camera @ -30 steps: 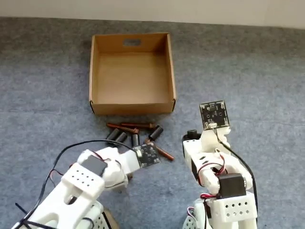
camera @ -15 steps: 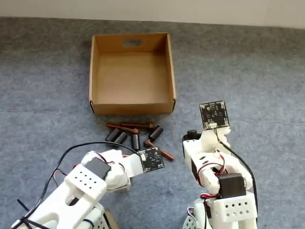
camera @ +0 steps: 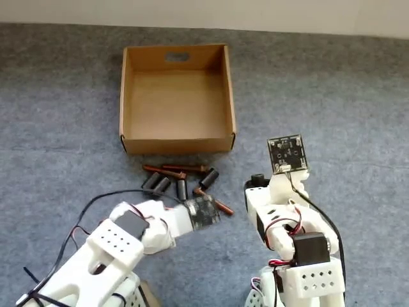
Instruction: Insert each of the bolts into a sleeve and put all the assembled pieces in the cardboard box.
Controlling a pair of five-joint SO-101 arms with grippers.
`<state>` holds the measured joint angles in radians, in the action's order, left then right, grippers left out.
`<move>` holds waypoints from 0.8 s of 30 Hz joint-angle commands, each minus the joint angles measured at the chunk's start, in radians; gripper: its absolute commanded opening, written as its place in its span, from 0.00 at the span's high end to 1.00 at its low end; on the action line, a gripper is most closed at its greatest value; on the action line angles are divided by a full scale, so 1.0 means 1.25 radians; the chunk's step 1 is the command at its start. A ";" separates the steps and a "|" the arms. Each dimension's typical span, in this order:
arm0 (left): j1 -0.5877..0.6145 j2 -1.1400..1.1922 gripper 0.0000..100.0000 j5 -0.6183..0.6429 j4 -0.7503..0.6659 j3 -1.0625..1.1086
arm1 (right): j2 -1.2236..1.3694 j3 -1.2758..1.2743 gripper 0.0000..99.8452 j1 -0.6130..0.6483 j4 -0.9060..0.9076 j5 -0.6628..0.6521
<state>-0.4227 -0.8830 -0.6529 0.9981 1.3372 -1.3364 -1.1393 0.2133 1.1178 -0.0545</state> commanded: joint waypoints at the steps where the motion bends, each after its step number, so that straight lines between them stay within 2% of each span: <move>1: 0.088 -0.012 0.99 0.090 0.050 -0.129 | -0.009 0.008 0.99 -0.007 -0.009 0.009; 5: 0.160 -0.012 0.99 0.183 0.158 -0.301 | -0.009 0.007 0.99 -0.007 -0.010 0.009; 9: 0.182 -0.012 0.99 0.270 0.231 -0.460 | -0.009 0.008 0.99 -0.006 -0.014 0.009; 14: 0.182 -0.012 0.99 0.367 0.168 -0.566 | -0.044 0.009 0.99 -0.003 -0.014 0.010; 20: 0.177 -0.012 0.99 0.541 0.079 -0.589 | -0.283 -0.063 0.99 -0.002 -0.008 0.005; 24: 0.177 -0.013 0.99 0.586 0.044 -0.593 | -0.395 -0.102 0.99 -0.002 -0.008 0.005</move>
<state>-0.2110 -0.8830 0.0437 1.0978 0.6544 -1.7430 -1.2651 0.2148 1.1178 -0.0529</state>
